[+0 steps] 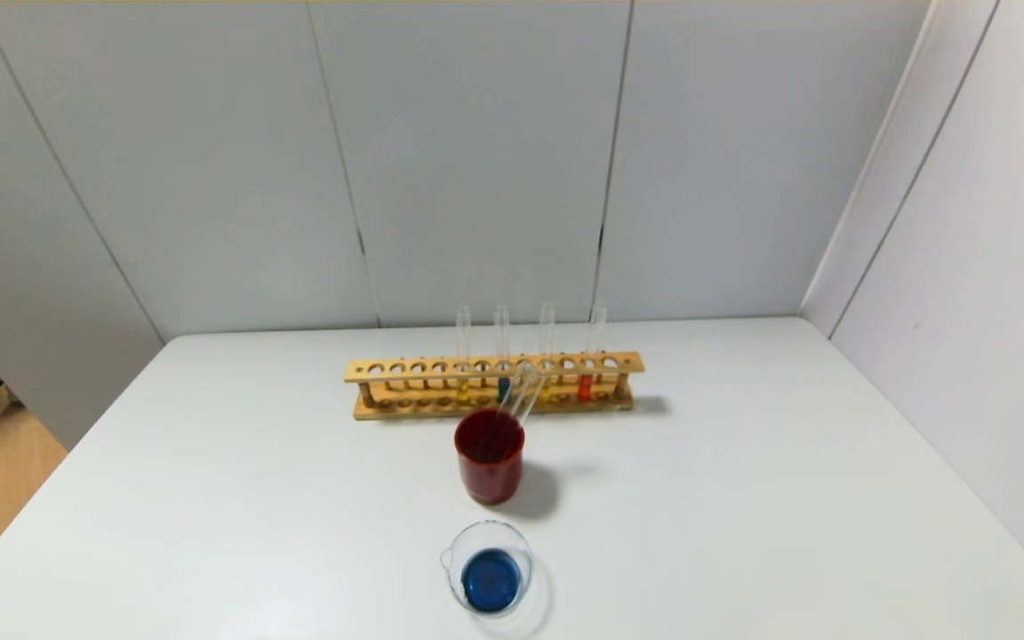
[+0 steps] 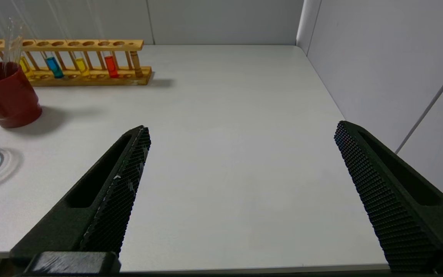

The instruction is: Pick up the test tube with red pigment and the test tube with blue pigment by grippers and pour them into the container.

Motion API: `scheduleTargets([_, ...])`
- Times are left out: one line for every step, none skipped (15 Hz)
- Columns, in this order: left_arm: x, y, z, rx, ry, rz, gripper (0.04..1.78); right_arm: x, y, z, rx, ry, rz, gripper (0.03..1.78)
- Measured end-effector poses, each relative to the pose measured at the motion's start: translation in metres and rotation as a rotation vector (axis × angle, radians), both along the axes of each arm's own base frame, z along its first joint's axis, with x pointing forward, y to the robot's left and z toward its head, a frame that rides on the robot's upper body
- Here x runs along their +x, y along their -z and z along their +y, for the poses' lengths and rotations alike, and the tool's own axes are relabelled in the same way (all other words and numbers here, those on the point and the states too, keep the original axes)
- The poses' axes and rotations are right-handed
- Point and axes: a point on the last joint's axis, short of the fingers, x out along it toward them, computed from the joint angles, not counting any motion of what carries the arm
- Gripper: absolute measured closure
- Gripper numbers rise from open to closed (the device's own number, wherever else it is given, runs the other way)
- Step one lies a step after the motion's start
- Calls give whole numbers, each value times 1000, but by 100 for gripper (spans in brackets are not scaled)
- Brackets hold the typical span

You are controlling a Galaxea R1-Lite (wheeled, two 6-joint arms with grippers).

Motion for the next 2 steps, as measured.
scheduleTargets([0, 0, 0, 0, 0, 0, 7, 0, 0, 0, 0, 0, 0, 6])
scheduleTargets([0, 0, 0, 0, 0, 0, 7, 0, 0, 0, 0, -1, 0, 6])
